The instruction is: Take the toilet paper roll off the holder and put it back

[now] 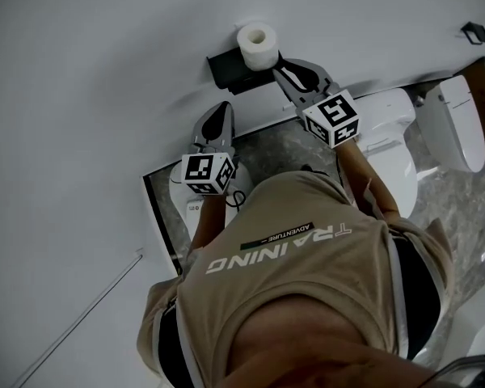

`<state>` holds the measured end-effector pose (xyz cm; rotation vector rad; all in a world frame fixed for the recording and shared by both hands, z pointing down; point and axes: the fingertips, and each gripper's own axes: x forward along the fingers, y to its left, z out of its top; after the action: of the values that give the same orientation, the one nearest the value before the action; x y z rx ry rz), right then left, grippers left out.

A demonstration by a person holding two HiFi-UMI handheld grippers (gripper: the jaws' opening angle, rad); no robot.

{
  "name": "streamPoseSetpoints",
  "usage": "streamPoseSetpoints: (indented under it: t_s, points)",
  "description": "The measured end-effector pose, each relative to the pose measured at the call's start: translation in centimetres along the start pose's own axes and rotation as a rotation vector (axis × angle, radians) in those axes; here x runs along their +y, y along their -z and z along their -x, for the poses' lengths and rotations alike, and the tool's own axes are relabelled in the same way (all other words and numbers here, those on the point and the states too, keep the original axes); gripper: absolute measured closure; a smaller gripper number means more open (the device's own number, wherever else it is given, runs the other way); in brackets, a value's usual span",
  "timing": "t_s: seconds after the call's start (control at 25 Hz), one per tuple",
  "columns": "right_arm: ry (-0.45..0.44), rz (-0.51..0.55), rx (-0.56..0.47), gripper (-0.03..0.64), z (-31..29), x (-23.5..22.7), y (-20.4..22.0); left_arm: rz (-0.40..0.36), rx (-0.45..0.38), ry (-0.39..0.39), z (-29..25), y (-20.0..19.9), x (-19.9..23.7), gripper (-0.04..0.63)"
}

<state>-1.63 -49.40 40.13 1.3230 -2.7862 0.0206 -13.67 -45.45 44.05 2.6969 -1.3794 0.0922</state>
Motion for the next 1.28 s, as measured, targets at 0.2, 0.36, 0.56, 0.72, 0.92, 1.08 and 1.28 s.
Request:
streamPoseSetpoints:
  t_s: [0.2,0.36,0.56,0.72,0.92,1.08,1.28]
  points:
    - [-0.013,-0.009,0.051,0.289,-2.0,-1.1,0.8,0.014,-0.016,-0.028,-0.4,-0.1,0.1,0.595]
    - [-0.006,0.022,0.088,0.281,-4.0,-1.6,1.4,0.041,-0.001,-0.059,0.0,0.9,0.1,0.595]
    - [-0.012,0.033,0.121,0.276,-6.4,-2.2,1.7,0.061,0.015,-0.091,0.1,2.0,0.8,0.597]
    - [-0.016,0.042,0.171,0.276,-8.0,-2.7,2.3,0.056,0.003,-0.109,0.1,1.6,1.0,0.597]
    - [-0.022,0.058,0.193,0.276,-9.4,-3.2,2.4,0.065,0.002,-0.132,0.3,1.6,1.0,0.595]
    - [-0.027,0.040,0.183,0.278,-10.0,-3.3,2.6,0.077,-0.004,-0.166,1.0,1.9,1.3,0.595]
    - [-0.042,0.041,0.162,0.278,-9.9,-3.2,2.6,0.082,-0.005,-0.181,1.9,2.1,0.6,0.595]
